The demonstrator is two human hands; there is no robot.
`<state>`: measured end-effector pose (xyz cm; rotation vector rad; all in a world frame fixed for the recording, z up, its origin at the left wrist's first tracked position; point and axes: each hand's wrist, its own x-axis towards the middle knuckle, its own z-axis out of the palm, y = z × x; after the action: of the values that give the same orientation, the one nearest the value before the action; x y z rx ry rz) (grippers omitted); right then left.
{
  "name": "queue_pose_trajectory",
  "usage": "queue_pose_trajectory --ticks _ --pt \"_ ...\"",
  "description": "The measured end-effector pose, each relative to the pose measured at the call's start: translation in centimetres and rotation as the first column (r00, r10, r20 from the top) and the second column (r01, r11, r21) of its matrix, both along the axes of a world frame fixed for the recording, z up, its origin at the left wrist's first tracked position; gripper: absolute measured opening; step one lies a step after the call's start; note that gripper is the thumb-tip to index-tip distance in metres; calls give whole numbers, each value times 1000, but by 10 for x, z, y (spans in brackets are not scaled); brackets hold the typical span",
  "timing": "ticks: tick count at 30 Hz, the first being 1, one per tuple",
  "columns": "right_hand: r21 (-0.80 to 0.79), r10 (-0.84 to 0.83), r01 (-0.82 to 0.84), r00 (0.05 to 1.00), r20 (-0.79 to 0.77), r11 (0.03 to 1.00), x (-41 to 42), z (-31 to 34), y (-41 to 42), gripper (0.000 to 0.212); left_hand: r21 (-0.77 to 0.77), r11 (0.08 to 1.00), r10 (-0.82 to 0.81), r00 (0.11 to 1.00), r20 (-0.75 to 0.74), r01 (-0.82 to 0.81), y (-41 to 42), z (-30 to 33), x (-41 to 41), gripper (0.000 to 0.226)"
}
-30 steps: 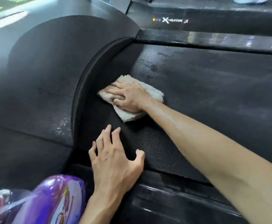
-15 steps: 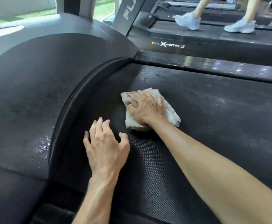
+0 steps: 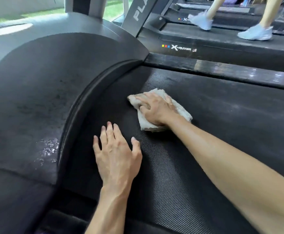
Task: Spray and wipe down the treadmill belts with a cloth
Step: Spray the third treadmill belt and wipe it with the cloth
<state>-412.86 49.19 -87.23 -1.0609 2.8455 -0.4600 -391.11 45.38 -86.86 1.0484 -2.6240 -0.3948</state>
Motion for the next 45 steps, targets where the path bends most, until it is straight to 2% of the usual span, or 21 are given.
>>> queue_pose_trajectory --ticks 2,3,5,8,11,14,18,21,23,25,28,31,33,36,38,40,42,45 --pt "44 -114 114 993 3 993 -8 5 -30 77 -7 1000 -5 1000 16 5 1 0 -1 80" --pt "71 -103 102 995 1 992 -6 9 -46 69 -11 1000 -8 1000 21 8 0 0 -2 76" --pt "101 18 -16 1000 -21 995 5 13 -74 54 -13 1000 -16 999 28 16 0 1 -3 74" --pt "112 196 -187 978 -75 976 23 11 -82 58 -31 999 -17 1000 26 18 -1 0 -2 75" --pt "28 276 -275 961 -15 961 20 9 -57 57 -22 1000 -20 1000 3 20 -2 -2 0 73" --pt "52 229 -227 973 -23 972 13 15 -51 68 -31 1000 2 1000 1 -2 -3 -4 -1 78" --pt "134 61 -48 993 -100 990 26 27 -88 58 -28 1000 -12 1000 17 12 -3 -3 -2 84" --pt "130 208 -196 974 -94 972 43 24 -95 60 -55 998 -3 1000 24 4 -5 -7 -2 81" --pt "79 315 -309 947 -71 948 41 22 -79 54 -62 998 -7 1000 16 8 -5 -9 -1 81" --pt "13 340 -340 938 -67 940 28 22 -58 47 -54 998 -17 1000 6 18 -4 -8 -1 84" --pt "64 201 -198 979 -39 978 8 23 -46 50 -47 999 -9 1000 5 9 -5 -9 -1 84" --pt "175 77 -55 990 -120 983 -2 22 -65 53 -38 999 -26 1000 14 27 -5 -6 0 86" --pt "156 93 -77 991 -94 985 2 19 -76 51 -29 999 -28 999 33 29 -5 -6 -1 88" --pt "101 200 -193 977 -69 976 13 15 -57 51 -55 998 -12 1000 15 13 -5 -6 -1 86" --pt "50 263 -261 964 -32 964 13 13 -27 58 -44 999 -15 1000 26 16 -4 -6 1 86" --pt "6 253 -253 967 -40 967 6 5 0 72 -41 999 -13 1000 9 14 -3 -7 0 86" --pt "-3 123 -124 992 -39 992 -8 2 9 73 -40 999 -2 1000 -2 2 -3 -7 0 85" --pt "78 -109 110 994 -9 991 -18 12 -6 57 -39 999 -1 1000 -5 1 -1 -6 0 84"
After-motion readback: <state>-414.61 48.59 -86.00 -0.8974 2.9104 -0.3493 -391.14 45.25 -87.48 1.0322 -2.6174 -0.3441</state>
